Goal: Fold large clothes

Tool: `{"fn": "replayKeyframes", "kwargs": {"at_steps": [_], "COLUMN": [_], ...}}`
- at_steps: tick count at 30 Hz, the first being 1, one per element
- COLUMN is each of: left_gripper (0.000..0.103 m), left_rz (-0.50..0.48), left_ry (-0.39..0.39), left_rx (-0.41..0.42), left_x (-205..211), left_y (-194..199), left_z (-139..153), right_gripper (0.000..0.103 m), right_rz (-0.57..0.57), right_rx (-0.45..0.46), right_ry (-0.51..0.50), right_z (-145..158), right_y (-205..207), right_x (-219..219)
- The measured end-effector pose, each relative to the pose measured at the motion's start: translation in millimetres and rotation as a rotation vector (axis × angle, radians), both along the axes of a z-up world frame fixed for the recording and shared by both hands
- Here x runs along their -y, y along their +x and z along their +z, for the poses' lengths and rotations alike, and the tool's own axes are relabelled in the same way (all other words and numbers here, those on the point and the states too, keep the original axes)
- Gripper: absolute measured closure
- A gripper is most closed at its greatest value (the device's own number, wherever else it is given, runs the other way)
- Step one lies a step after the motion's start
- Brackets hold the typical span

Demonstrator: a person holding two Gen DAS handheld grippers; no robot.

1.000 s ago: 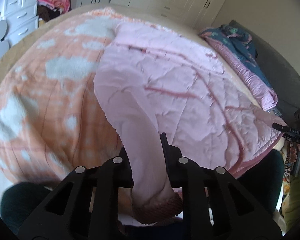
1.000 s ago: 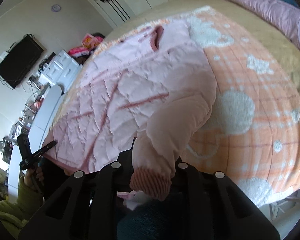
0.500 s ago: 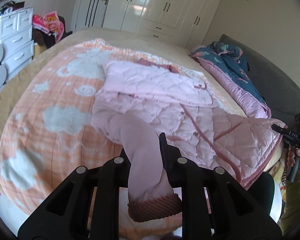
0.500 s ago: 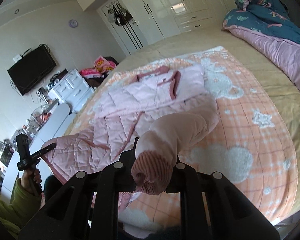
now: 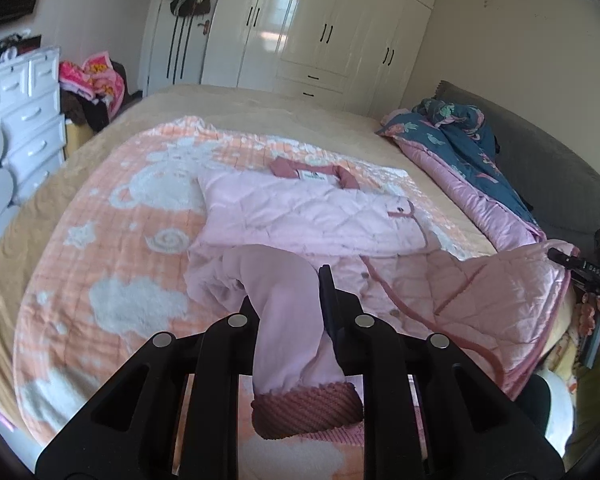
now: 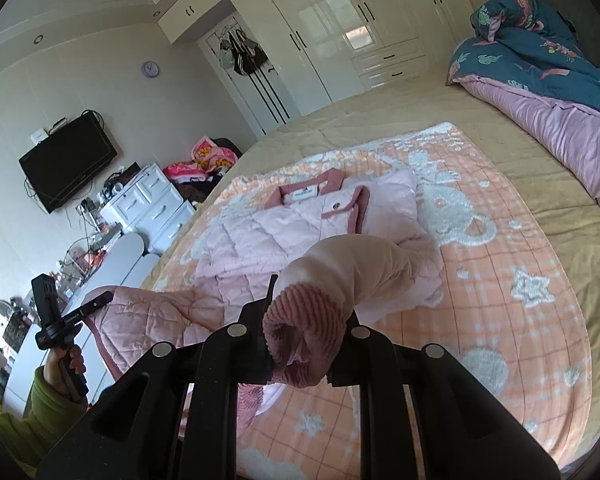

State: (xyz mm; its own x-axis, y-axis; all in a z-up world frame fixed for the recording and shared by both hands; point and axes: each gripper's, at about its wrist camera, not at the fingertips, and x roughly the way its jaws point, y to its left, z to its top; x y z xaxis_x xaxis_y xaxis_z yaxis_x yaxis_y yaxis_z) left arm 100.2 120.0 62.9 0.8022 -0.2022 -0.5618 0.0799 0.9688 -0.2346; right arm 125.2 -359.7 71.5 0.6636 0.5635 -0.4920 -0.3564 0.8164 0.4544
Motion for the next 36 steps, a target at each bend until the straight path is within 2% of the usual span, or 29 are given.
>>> {"fn": "replayKeyframes", "kwargs": {"at_steps": [19,36], "left_gripper": [0.092,0.090], "left_rz": [0.065,0.139], "left_ry": [-0.071,-0.088], "left_rx": [0.020,0.025], "left_x": [-22.6,-30.2], "left_y": [57.6,95.5], "left_z": [22.4,20.2], "right_gripper": [0.087,0.087], "right_rz": [-0.105,-0.223], "right_rx": [0.008,0.013], "right_ry": [0.065,0.138], "right_z": [13.5,13.3], "right_y": [56.3,106.1], "right_x": [-0.2,-10.2]}}
